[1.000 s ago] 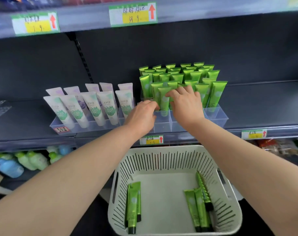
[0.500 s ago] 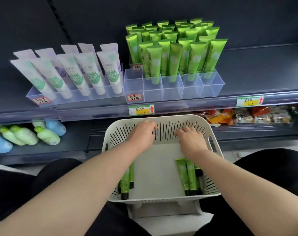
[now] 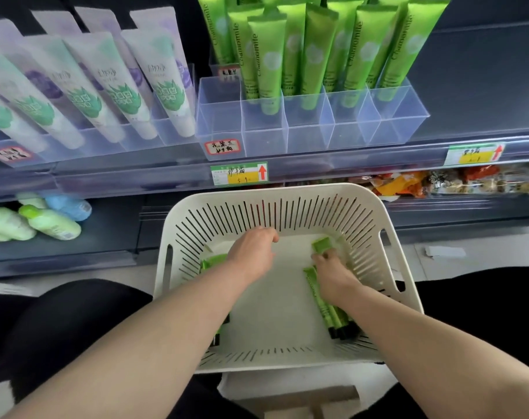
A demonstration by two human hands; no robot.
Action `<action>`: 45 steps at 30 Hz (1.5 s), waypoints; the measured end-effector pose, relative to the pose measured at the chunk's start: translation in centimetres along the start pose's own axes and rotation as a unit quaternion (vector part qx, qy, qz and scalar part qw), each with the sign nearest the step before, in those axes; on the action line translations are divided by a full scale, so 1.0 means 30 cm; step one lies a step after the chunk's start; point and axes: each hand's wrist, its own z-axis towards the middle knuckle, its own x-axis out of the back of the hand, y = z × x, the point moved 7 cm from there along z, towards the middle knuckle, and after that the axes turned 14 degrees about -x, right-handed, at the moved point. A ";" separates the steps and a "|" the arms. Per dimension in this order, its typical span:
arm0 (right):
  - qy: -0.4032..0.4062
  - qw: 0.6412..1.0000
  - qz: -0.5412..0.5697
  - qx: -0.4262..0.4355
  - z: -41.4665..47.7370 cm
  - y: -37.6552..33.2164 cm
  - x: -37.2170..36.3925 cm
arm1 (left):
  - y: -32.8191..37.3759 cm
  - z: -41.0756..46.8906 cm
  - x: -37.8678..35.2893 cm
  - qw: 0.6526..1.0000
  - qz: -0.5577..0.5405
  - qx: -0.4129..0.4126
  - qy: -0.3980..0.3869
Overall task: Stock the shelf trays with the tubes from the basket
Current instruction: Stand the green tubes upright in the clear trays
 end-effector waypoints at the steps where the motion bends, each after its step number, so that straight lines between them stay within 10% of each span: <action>1: -0.009 1.000 -0.007 0.007 0.005 -0.009 -0.014 | -0.010 -0.001 -0.010 1.000 -0.001 0.004 -0.004; 14: 0.005 0.999 0.022 -0.035 0.031 -0.031 -0.048 | -0.120 -0.052 -0.060 0.999 -0.007 0.036 -0.006; 30: -0.091 0.987 -0.018 0.133 -0.028 -0.124 -0.023 | -0.230 -0.122 -0.079 0.991 0.062 0.107 -0.059; 45: -0.016 0.982 0.016 0.187 -0.069 -0.186 0.079 | -0.237 -0.153 -0.116 0.983 0.075 0.147 -0.079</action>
